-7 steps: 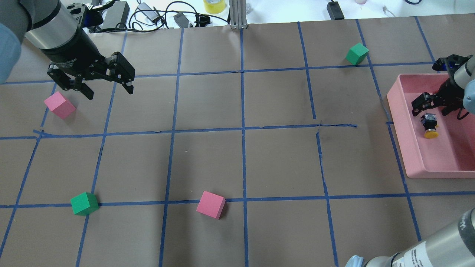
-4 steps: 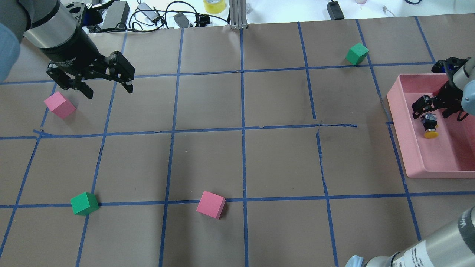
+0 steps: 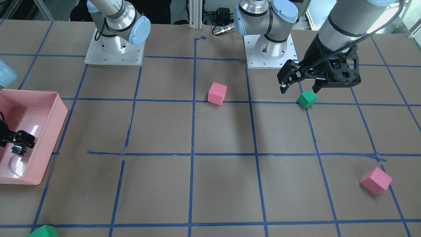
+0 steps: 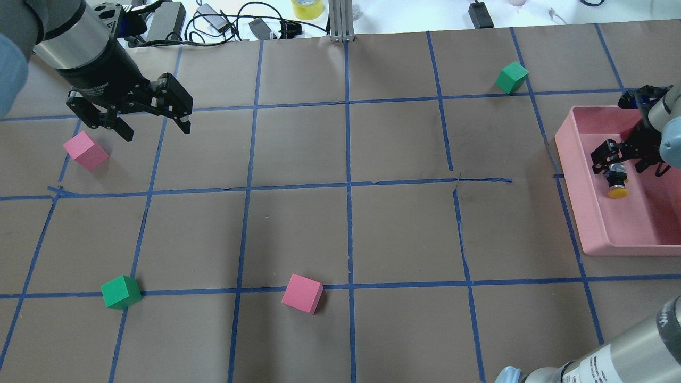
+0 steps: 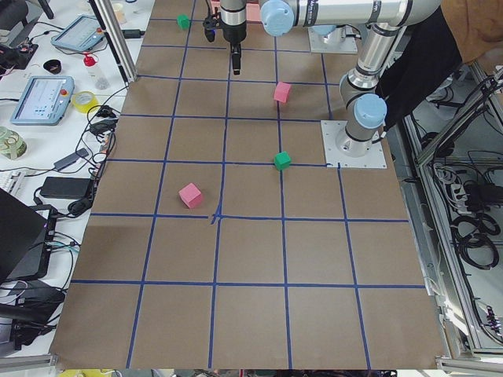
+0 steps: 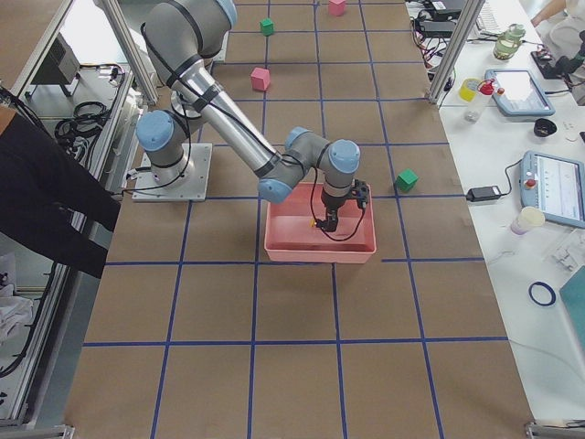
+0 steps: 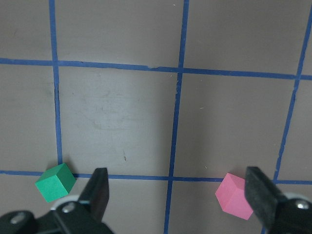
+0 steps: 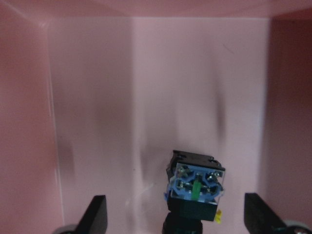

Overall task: Align button upright
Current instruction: 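Lower the right gripper and grasp the button's black body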

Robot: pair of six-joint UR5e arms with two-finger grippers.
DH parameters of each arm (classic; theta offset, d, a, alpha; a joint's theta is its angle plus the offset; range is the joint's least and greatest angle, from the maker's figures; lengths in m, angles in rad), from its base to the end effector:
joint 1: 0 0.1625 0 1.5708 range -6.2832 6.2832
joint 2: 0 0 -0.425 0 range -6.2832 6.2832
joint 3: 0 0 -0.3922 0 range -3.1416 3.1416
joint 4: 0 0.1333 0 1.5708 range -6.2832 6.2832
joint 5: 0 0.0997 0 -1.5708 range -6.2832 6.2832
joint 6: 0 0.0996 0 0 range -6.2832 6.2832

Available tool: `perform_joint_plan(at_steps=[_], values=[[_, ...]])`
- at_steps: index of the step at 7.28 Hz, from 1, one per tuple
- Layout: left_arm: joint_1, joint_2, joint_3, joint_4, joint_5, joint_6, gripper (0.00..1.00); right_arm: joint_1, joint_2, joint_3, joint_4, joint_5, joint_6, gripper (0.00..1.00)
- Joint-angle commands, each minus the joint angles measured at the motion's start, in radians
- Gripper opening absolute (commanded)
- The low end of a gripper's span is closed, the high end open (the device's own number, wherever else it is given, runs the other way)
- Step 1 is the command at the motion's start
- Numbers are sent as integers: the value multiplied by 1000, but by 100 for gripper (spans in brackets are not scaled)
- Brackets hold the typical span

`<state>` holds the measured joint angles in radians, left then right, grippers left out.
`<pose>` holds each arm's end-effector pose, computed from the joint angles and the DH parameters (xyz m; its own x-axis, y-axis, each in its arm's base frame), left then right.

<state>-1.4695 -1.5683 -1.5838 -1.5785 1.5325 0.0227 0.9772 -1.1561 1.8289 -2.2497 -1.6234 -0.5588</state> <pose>-0.0870 -0.5003 0.4821 -0.9961 -0.0791 0.0387 -0.0785 0.9968 0.0173 -0.2173 -0.5510 0.2082 -0.9983 0.0344 0.0478 0.0355 0.9991 0.0227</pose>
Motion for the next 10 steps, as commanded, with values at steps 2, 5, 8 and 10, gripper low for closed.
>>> perform_joint_plan(at_steps=[2,5,8,10], values=[[-2,2,-2,0,-2,-1,100,0,16,4,-33,-1,0,100],[-2,4,-1,0,-2,-1,100,0,18,6,-33,-12,-1,86],[-2,4,-2,0,-2,-1,100,0,18,9,-24,-12,0,49],[-2,7,-2,0,-2,0,100,-2,18,12,-24,-13,-1,34]])
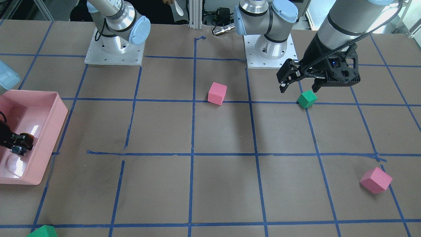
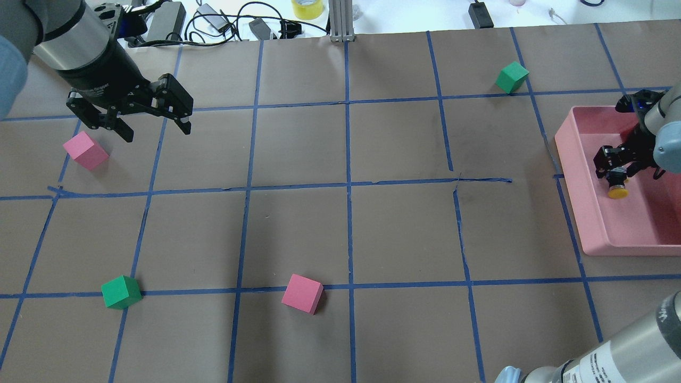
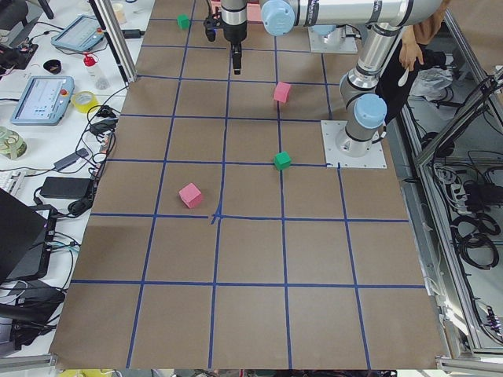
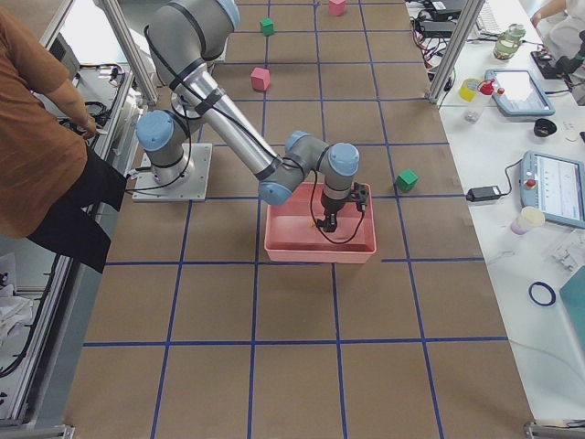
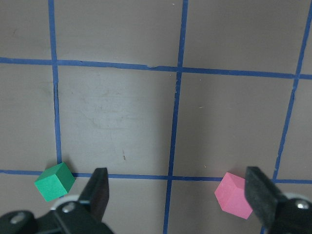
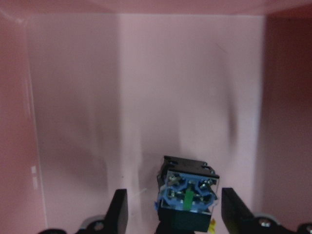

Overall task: Align button upright
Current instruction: 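Lower the right gripper and grasp the button's black body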

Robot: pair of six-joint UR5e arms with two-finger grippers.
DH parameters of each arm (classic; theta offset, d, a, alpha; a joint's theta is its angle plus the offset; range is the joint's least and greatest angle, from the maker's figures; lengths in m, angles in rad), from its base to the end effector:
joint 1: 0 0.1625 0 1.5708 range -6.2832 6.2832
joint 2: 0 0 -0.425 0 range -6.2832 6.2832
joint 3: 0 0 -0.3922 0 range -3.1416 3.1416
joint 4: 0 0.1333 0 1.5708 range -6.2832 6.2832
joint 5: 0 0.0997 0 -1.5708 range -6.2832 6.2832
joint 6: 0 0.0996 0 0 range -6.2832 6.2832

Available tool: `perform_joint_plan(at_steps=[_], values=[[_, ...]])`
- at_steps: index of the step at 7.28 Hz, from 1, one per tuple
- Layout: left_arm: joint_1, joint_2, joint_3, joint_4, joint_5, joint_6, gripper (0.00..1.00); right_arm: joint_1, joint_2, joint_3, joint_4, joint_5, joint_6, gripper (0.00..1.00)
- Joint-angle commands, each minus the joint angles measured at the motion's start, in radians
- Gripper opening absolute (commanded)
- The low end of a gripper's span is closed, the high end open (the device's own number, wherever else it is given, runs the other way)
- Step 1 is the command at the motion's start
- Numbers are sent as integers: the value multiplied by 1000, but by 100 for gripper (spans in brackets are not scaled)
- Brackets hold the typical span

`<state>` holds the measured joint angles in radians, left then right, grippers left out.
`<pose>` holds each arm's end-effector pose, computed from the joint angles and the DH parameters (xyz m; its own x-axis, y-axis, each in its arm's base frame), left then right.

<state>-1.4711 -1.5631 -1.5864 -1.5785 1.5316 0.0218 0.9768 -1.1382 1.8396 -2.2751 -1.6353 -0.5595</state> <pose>-0.0880 -0.4983 0.4833 -0.9961 -0.0784 0.0395 -0.0778 0.9969 0.0148 -0.2182 -0.5498 0.1962 -0.9979 0.0336 0.0562 0.0355 0.9989 0.0318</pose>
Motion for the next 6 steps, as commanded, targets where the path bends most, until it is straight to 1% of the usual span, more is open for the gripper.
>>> perform_joint_plan(at_steps=[1,2,3,5,6], values=[[0,3,0,0,-1,1,100,-1,0,3,23,-3,-2,13],[0,5,0,0,1,1,100,-1,-5,1,51,-1,-19,3],[0,5,0,0,-1,0,100,-1,-12,1,51,2,-20,0],[0,6,0,-2,-1,1,100,-1,-21,-17,55,2,-20,0],[0,6,0,0,-1,1,100,-1,-53,-35,58,3,-19,0]])
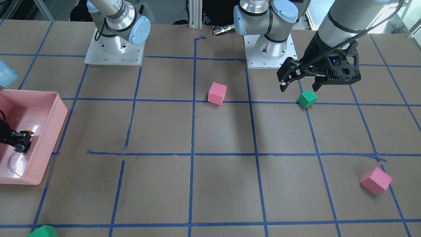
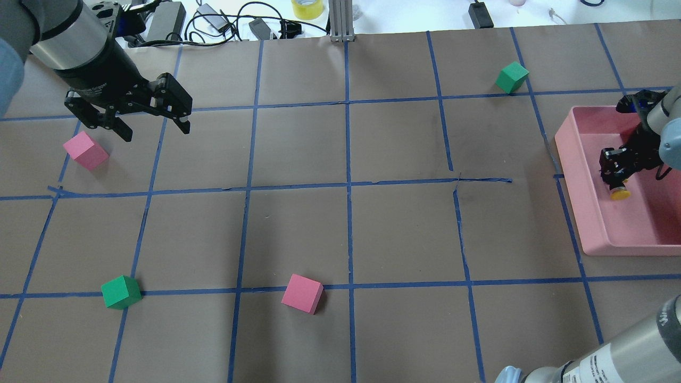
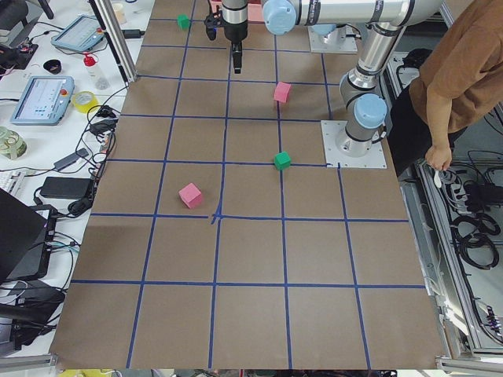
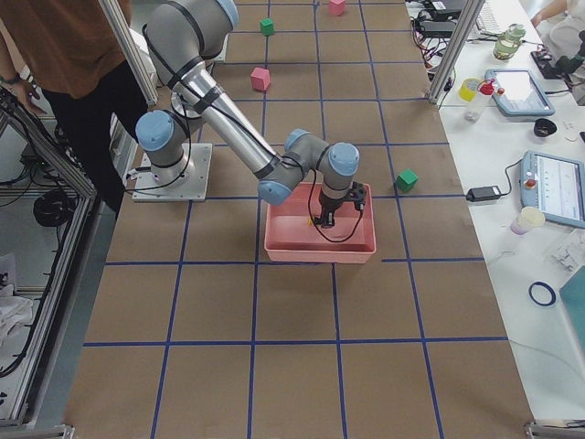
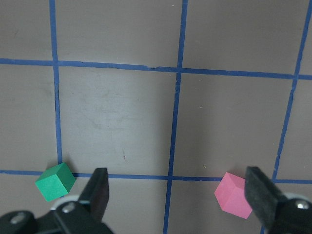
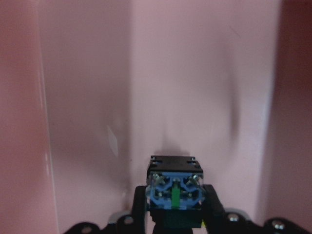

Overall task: Align button upright
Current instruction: 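Lift the button out of the bin and carry it to the table center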

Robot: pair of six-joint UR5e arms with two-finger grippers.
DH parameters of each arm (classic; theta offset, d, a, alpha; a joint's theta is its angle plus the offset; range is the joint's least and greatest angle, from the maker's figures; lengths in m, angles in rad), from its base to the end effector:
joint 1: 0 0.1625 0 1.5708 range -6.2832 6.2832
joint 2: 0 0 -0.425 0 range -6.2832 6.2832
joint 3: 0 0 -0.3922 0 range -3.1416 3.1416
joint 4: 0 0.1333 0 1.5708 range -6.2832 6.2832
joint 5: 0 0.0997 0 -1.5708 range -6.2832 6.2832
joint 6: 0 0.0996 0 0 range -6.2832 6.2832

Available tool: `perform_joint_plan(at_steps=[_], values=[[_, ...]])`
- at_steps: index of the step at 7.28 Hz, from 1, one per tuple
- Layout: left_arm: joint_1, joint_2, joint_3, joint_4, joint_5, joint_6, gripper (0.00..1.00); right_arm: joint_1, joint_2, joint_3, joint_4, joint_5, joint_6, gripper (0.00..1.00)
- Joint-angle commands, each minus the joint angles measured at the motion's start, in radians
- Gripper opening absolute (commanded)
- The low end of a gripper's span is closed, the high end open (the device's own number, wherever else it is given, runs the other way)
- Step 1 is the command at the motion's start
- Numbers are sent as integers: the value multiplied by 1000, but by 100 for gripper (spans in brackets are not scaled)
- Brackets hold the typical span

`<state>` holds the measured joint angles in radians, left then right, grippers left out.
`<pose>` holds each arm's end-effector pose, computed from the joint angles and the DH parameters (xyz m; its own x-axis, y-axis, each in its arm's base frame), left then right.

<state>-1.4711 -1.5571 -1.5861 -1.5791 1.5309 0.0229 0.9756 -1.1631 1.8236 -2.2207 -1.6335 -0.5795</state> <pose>-0.0883 -0.4963 0.4863 -0.9962 -0.0770 0.0401 -0.0767 0.9970 0.0090 -0.2182 -0.5489 0.2116 -0.9988 0.0143 0.0466 0.0164 0.9989 0.0432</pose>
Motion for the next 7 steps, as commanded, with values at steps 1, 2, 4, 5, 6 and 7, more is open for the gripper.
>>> perform_joint_plan(at_steps=[1,2,4,5,6,7], values=[[0,3,-2,-1,0,0,100,1,-64,-38,57,7,10,0],[0,3,-3,-1,1,0,100,11,-107,-72,128,12,18,0],[0,5,-5,-1,2,2,100,82,-164,-165,251,17,68,0],[0,5,-5,-1,2,2,100,163,-193,-199,304,18,149,0],[0,8,-5,-1,2,2,100,278,-201,-207,328,21,294,0],[0,9,-5,-1,2,3,100,417,-199,-207,323,41,469,0]])
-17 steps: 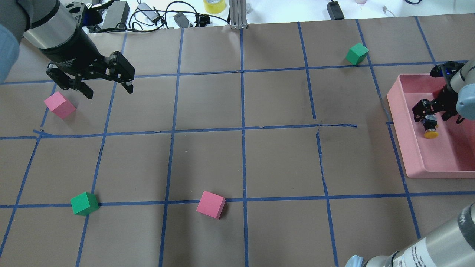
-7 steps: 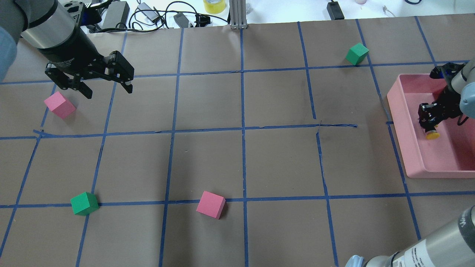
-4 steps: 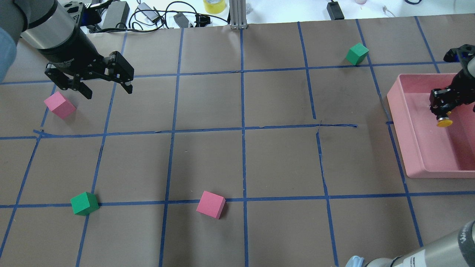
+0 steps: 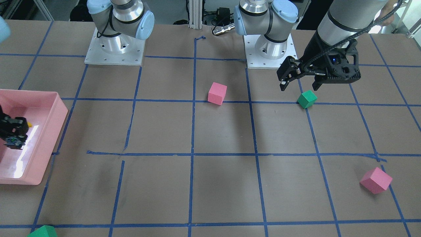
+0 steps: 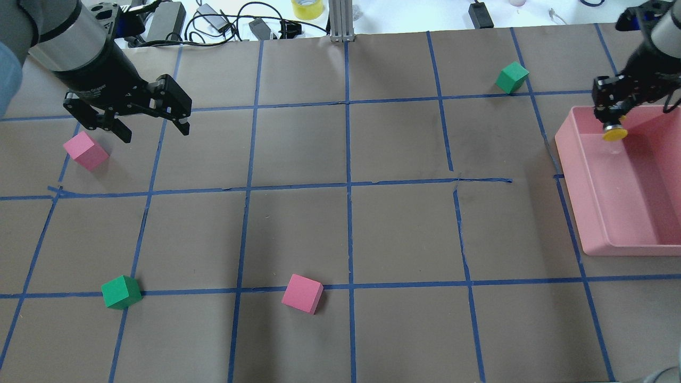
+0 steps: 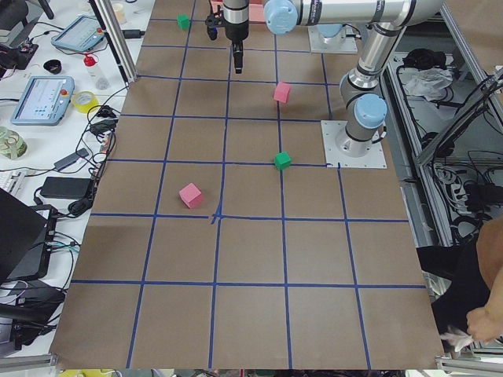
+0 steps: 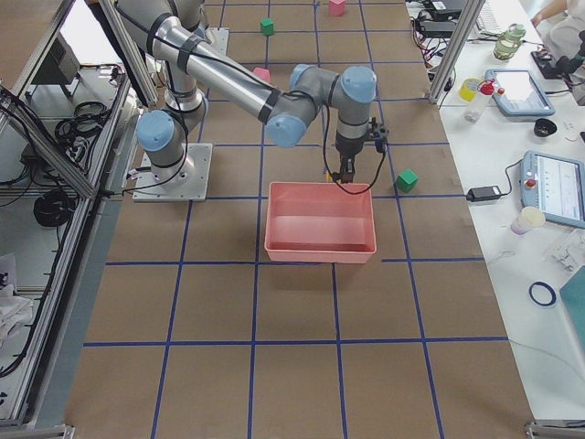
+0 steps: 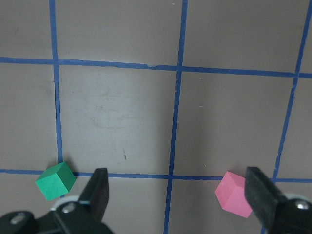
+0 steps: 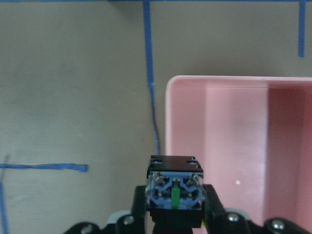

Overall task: Align button upright
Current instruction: 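Lift the button out of the bin and carry it to the table center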

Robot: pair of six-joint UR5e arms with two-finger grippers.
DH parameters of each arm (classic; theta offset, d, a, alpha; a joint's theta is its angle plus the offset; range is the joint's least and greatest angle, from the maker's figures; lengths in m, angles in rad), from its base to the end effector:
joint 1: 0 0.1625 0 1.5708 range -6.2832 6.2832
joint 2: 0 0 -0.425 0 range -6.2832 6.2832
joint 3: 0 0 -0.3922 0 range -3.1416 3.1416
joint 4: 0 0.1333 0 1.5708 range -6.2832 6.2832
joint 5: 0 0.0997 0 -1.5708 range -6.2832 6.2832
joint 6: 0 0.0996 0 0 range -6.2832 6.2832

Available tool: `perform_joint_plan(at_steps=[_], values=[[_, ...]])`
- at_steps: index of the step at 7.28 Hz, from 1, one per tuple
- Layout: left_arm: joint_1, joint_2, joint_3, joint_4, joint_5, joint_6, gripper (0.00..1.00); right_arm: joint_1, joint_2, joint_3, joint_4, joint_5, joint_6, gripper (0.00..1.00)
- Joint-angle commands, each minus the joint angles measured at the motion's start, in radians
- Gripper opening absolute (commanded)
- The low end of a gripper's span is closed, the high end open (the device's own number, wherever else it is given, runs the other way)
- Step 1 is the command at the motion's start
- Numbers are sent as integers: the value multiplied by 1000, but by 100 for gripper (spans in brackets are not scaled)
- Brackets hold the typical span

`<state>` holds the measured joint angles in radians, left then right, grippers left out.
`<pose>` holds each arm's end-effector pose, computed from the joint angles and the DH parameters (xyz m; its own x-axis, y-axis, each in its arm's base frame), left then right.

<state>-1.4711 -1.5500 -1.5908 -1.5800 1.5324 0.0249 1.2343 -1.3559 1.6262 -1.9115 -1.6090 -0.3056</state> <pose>-0.0884 -0.4935 0.4874 -0.9964 -0.0750 0.0386 -0.0747 0.9972 0.0075 -0.0676 -0.5856 0.3807 -0.9978 0.0338 0.0575 0.0306 0.9980 -0.0556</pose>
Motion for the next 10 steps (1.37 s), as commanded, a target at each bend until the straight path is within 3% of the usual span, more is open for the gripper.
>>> perform_joint_plan(at_steps=[1,3,4,7,10], values=[[0,2,0,0,0,1,100,310,4,-8,6,32,402,0],[0,4,0,0,-1,1,100,567,99,-9,-135,32,660,0],[0,2,0,0,-2,1,100,632,166,-9,-230,34,690,0],[0,4,0,0,-2,1,100,686,248,-6,-306,105,660,0],[0,4,0,0,-2,1,100,688,325,8,-415,120,582,0]])
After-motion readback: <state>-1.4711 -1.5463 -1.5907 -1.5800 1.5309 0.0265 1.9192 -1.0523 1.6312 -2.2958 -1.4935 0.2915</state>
